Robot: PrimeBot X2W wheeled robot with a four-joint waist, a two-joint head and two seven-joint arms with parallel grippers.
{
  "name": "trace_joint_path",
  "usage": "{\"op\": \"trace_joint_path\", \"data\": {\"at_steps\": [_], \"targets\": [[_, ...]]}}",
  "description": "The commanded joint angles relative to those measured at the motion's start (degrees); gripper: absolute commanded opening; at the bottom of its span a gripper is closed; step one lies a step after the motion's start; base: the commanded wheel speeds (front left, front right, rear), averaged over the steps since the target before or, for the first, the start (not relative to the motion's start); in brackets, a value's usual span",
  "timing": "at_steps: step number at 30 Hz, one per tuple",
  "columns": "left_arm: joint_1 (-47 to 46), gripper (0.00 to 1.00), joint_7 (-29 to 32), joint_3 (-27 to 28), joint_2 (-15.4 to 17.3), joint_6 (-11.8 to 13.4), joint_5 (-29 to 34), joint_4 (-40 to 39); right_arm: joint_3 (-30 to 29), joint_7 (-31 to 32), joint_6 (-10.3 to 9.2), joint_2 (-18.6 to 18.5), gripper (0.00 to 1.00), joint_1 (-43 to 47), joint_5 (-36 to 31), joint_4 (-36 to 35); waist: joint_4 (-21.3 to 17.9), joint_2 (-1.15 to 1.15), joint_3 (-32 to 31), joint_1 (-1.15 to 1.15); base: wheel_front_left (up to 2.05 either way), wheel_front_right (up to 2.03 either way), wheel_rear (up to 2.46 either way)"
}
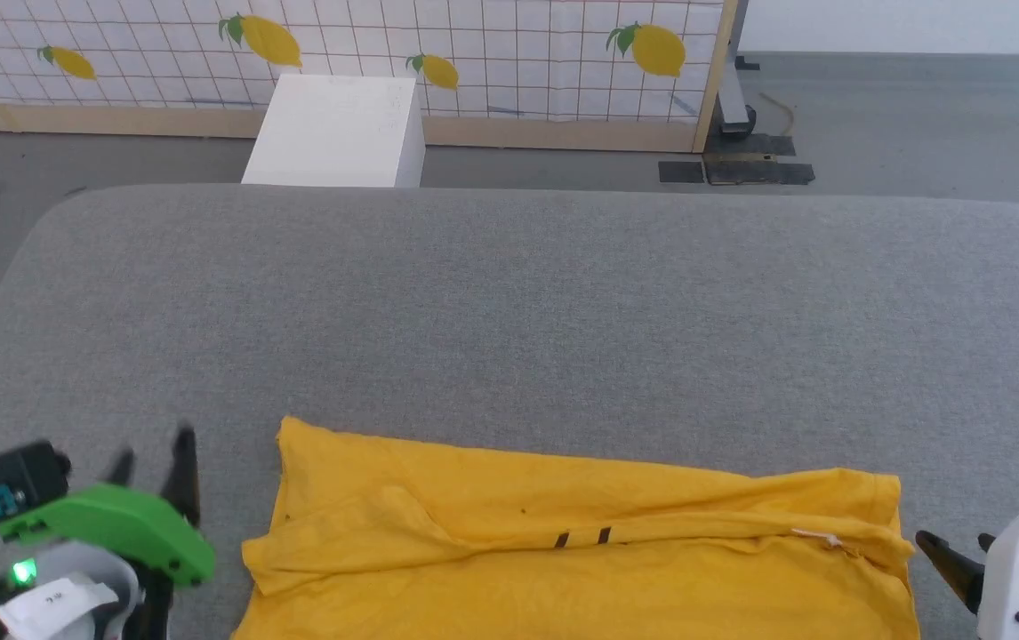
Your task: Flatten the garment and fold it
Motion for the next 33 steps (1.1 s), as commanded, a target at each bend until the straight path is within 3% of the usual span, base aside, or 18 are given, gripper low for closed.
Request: {"op": "trace_joint_path", "data": {"at_steps": [1,6,8,15,24,33], "targets": [[-2.4,1.00,-4.6,0.0,0.6,-0.8,3.1,-1.2,0.1,1.1,-0.08,-0.6,1.00,0.2,1.5,-0.2,0.3,0.00,0.6,0.00,0.00,0.00,0.00],[-5.5,1.00,-20.9,-2.0,0.8,-4.4,12.3,-2.6,0.6,2.1,-0.08,-4.5,1.00,-1.3,6.5,1.9,0.6,0.00,3.2,0.00,0.00,0.00,0.00],[-6.1,1.00,-23.6,-2.6,0.7,-5.1,15.1,-2.7,0.8,1.5,-0.08,-6.1,1.00,-2.2,7.3,3.6,0.7,0.00,4.3,0.00,0.00,0.00,0.00],[-6.9,1.00,-25.1,-2.4,-0.9,-6.7,22.8,-4.8,5.7,0.5,-0.08,-8.6,1.00,-4.5,12.4,7.7,1.5,0.00,8.3,0.00,0.00,0.00,0.00],[-5.8,1.00,-25.2,2.0,-6.6,-8.8,24.9,-5.1,15.0,-1.0,-0.08,-10.4,1.00,-6.9,18.3,9.7,1.9,0.00,10.8,0.00,0.00,0.00,0.00],[-5.8,1.00,-25.2,4.3,-9.2,-11.7,27.2,-3.8,23.9,-1.5,-0.08,-11.0,1.00,-10.0,20.2,11.3,2.2,0.00,10.6,0.00,0.00,0.00,0.00]]}}
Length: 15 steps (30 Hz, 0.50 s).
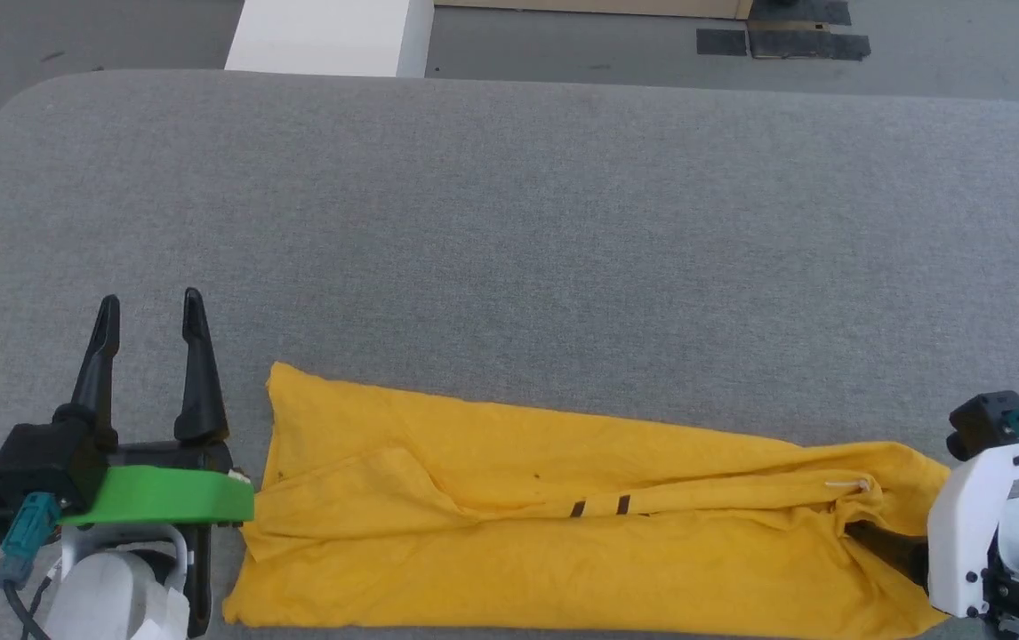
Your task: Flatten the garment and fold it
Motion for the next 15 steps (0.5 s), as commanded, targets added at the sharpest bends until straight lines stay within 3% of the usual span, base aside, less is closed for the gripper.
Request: {"op": "trace_joint_path", "data": {"at_steps": [1,2,3,4,15], "targets": [[0.1,1.00,-0.3,0.4,-0.5,-0.6,0.8,0.3,2.6,0.3,0.39,1.6,1.00,0.2,0.7,1.6,0.1,0.00,-0.1,0.00,0.00,0.00,0.00],[0.1,1.00,-0.3,0.7,-0.8,-0.8,0.7,0.5,2.8,0.2,0.39,1.3,0.49,0.0,0.5,1.9,0.1,0.00,-0.1,0.00,0.00,0.00,0.00],[0.1,1.00,-0.3,0.9,-1.1,-1.1,0.9,0.7,3.0,-0.1,0.39,0.9,0.15,-0.3,0.1,2.4,0.2,0.00,-0.2,0.00,0.00,0.00,0.00],[0.0,1.00,-0.3,1.1,-1.2,-1.2,1.2,0.7,3.0,-0.2,0.39,0.6,0.00,-0.4,-0.2,2.9,0.2,0.00,-0.2,0.00,0.00,0.00,0.00],[0.9,1.00,-0.3,3.9,-3.7,-3.4,2.8,1.0,-3.0,-0.4,0.39,-2.3,0.00,-1.0,-2.3,6.0,0.1,0.00,-0.9,0.00,0.00,0.00,0.00]]}}
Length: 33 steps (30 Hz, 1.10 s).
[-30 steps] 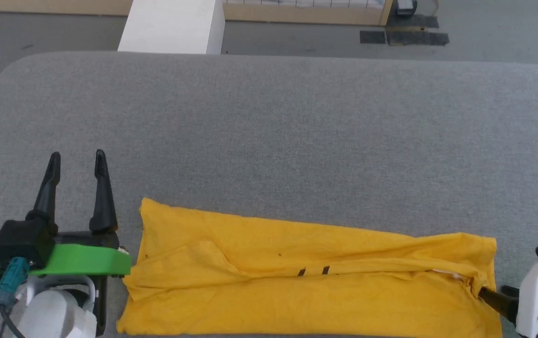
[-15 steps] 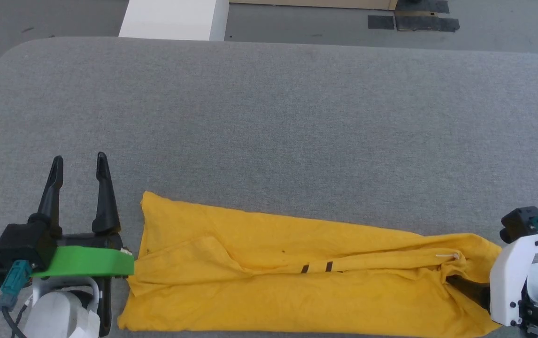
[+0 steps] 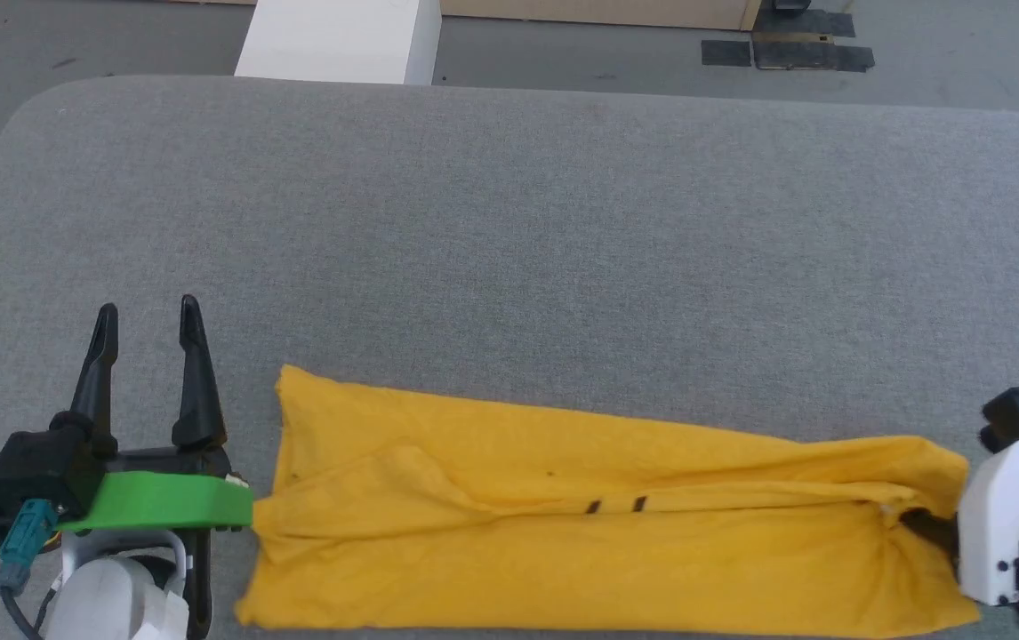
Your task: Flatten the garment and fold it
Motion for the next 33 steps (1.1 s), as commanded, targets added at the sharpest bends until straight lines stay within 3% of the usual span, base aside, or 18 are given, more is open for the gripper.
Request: {"op": "trace_joint_path", "data": {"at_steps": [1,11,15,20,27,33], "targets": [[0.5,1.00,-0.3,0.4,-0.4,-0.4,0.8,0.0,-1.6,0.5,-0.17,-1.3,0.00,0.6,-1.4,1.8,0.0,0.00,0.0,0.00,0.00,0.00,0.00],[0.5,1.00,-0.3,1.4,-1.6,-2.3,1.6,1.3,-16.7,2.7,-0.17,-3.3,0.00,0.4,-11.4,7.8,0.0,0.00,0.0,0.00,0.00,0.00,0.00],[0.5,1.00,-0.3,1.7,-2.2,-2.9,1.9,1.3,-18.8,4.1,-0.17,-2.4,0.00,-0.3,-15.4,7.8,0.0,0.00,-0.1,0.00,0.00,0.00,0.00],[0.9,1.00,-0.3,2.4,-2.9,-3.5,2.2,1.5,-15.4,6.1,-0.17,-2.9,0.00,1.2,-17.2,2.2,0.0,0.00,-1.7,0.00,0.00,0.00,0.00],[2.5,1.00,-0.3,3.4,-3.4,-4.2,2.5,2.0,-7.5,11.4,-0.17,-5.9,0.00,5.1,-15.7,-12.8,-0.7,0.00,-4.5,0.00,0.00,0.00,0.00],[2.8,1.00,-0.3,3.4,-4.0,-4.7,2.6,2.3,0.0,14.6,-0.17,-3.6,0.00,3.4,-12.6,-21.7,-0.7,0.00,-5.2,0.00,0.00,0.00,0.00]]}}
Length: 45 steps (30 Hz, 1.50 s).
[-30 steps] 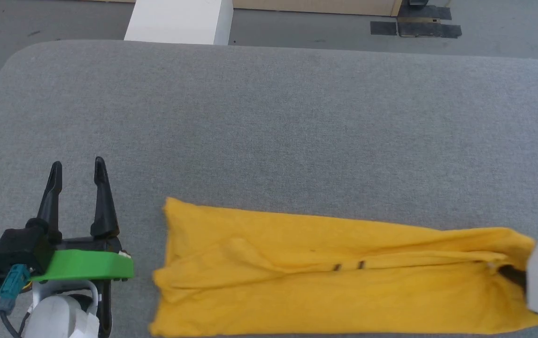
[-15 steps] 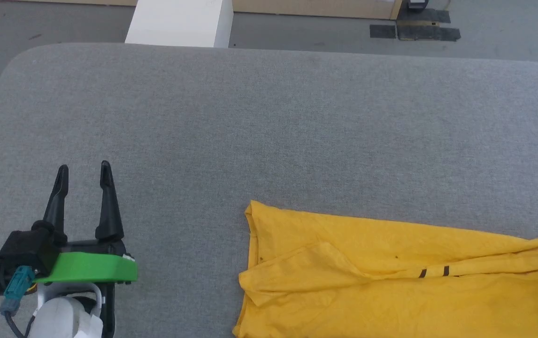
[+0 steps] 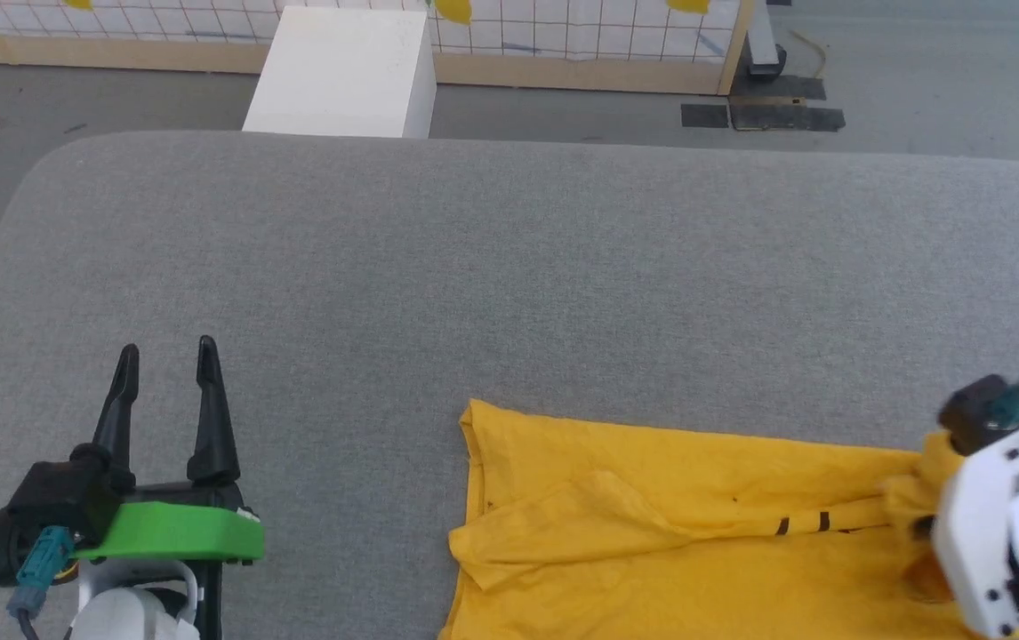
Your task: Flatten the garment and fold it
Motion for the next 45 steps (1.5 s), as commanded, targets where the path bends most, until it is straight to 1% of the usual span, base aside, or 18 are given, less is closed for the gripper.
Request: {"op": "trace_joint_path", "data": {"at_steps": [1,3,6,11,19,25,29,34,35,36,39,42,45], "targets": [[0.3,1.00,-0.3,0.1,-0.4,-0.2,0.2,0.1,1.8,0.5,-0.10,1.2,0.00,-1.5,1.1,-0.8,0.1,0.00,-0.1,0.00,0.00,0.00,0.00],[0.2,1.00,-0.3,0.1,-0.6,-0.4,0.2,0.2,5.7,0.9,-0.10,2.4,0.00,-3.7,1.5,-1.5,0.5,0.00,0.0,0.00,0.00,0.00,0.00],[0.1,1.00,-0.3,0.1,-0.9,-0.6,0.2,0.3,10.2,0.3,-0.10,4.8,0.00,-6.7,2.3,-0.7,1.3,0.00,0.2,0.00,0.00,0.00,0.00],[0.2,1.00,-0.3,0.3,-1.4,-0.9,0.2,0.4,16.9,-2.1,-0.10,9.4,0.00,-12.4,2.8,4.0,2.9,0.00,1.0,0.00,0.00,0.00,0.00],[-0.3,1.00,-0.3,0.6,-2.2,-1.3,0.0,0.6,25.5,-6.4,-0.10,16.6,0.00,-18.6,4.2,12.4,5.7,0.00,2.9,0.00,0.00,0.00,0.00],[-0.8,1.00,-0.3,0.6,-2.8,-1.5,0.1,0.6,29.8,-9.9,-0.10,20.6,0.00,-22.2,3.8,18.6,7.3,0.00,4.1,0.00,0.00,0.00,0.00],[-1.4,1.00,-0.3,0.4,-3.2,-1.7,-0.1,0.6,31.9,-11.6,-0.10,22.0,0.00,-23.8,3.0,23.4,8.3,0.00,4.7,0.00,0.00,0.00,0.00],[-1.5,1.00,-0.3,0.4,-3.5,-1.8,-0.1,0.9,32.5,-14.0,-0.10,23.6,0.00,-24.7,1.7,29.4,8.8,0.00,4.9,0.00,0.00,0.00,0.00],[-1.5,1.00,-0.3,0.4,-3.6,-1.8,-0.1,1.0,32.4,-14.7,-0.10,24.2,0.30,-24.9,1.6,30.4,8.9,0.00,4.8,0.00,0.00,0.00,0.00],[-1.5,1.00,-0.3,0.4,-3.6,-1.9,-0.1,1.0,32.5,-15.2,-0.10,24.5,1.00,-25.1,1.3,31.0,8.9,0.00,4.8,0.00,0.00,0.00,0.00],[-1.3,1.00,-0.3,0.6,-3.7,-1.9,0.0,1.0,32.6,-16.9,-0.10,26.7,1.00,-25.7,2.1,31.5,8.6,0.00,4.5,0.00,0.00,0.00,0.00],[-1.0,1.00,-0.3,0.7,-3.8,-2.0,0.1,1.2,33.9,-17.8,-0.10,28.3,1.00,-26.4,4.5,29.7,8.1,0.00,3.9,0.00,0.00,0.00,0.00],[-0.9,1.00,-0.3,0.7,-3.8,-2.1,0.4,1.3,35.3,-18.8,-0.10,28.8,1.00,-27.4,6.1,27.4,7.3,0.00,3.1,0.00,0.00,0.00,0.00]]}}
